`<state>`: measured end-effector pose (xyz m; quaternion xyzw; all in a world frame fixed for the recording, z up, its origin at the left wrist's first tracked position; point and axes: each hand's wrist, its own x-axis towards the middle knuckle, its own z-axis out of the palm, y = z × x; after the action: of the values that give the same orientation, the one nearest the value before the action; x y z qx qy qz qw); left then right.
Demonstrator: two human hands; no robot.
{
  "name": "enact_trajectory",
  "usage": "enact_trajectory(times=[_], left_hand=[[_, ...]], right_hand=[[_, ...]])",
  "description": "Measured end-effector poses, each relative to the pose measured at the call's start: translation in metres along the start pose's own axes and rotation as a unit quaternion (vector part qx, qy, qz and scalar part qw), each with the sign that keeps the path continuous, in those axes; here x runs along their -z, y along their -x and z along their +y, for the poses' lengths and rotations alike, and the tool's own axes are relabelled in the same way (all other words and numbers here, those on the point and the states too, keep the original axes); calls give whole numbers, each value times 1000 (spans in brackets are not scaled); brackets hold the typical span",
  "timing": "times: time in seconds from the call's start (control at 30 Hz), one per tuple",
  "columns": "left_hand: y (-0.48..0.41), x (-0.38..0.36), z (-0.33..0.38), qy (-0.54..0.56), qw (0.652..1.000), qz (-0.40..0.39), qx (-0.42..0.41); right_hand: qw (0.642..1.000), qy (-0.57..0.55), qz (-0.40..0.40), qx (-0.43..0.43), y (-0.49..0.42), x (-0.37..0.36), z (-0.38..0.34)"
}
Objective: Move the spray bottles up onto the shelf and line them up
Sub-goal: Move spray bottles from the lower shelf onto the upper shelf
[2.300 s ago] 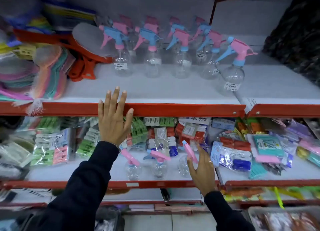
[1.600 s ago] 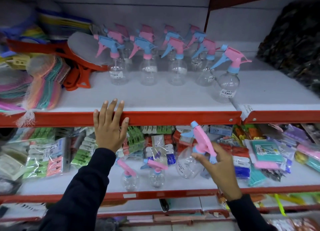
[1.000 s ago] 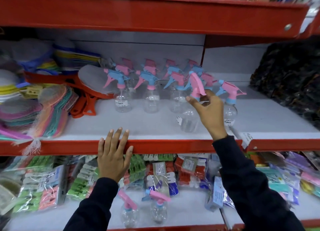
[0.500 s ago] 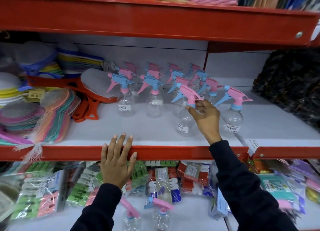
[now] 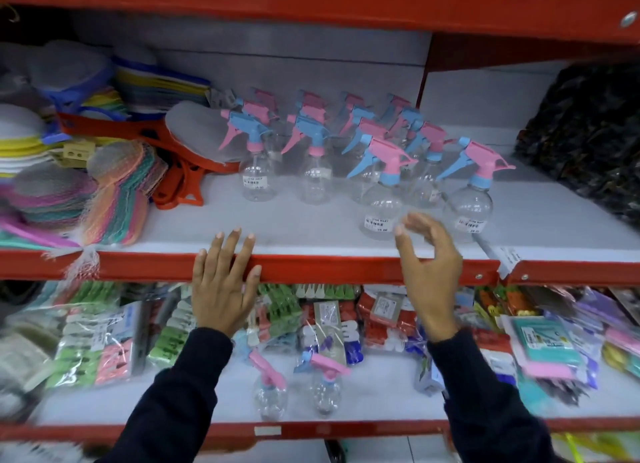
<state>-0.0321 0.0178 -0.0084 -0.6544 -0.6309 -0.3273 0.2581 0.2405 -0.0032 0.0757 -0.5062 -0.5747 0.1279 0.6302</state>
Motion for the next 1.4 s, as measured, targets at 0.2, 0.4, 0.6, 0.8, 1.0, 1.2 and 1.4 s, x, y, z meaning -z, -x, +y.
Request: enact_trajectory(times=[0.2, 0.4, 0.6, 0.8, 1.0, 1.2, 1.4], left_hand=[[2, 4, -39, -9, 1000, 10, 18], [3, -2, -42, -6, 1000, 22, 15], [3, -3, -43, -6, 1000, 28, 8], [2, -3, -43, -4, 1000, 30, 5], [2, -2, -43, 2, 1000, 13, 13], [1, -1, -43, 6, 1000, -1, 17], [0, -1, -44, 7, 1000, 9, 15]], right_hand=[[979, 78, -165, -88, 108, -14, 57], [911, 82, -343, -212, 160, -32, 126], [899, 75, -374, -214, 165, -46, 143], [928, 51, -317, -188, 140, -24, 109], [966, -8, -240, -99, 85, 5, 27], [988, -65, -139, 9, 18, 5, -55], [997, -50, -37, 52, -40, -50, -78]])
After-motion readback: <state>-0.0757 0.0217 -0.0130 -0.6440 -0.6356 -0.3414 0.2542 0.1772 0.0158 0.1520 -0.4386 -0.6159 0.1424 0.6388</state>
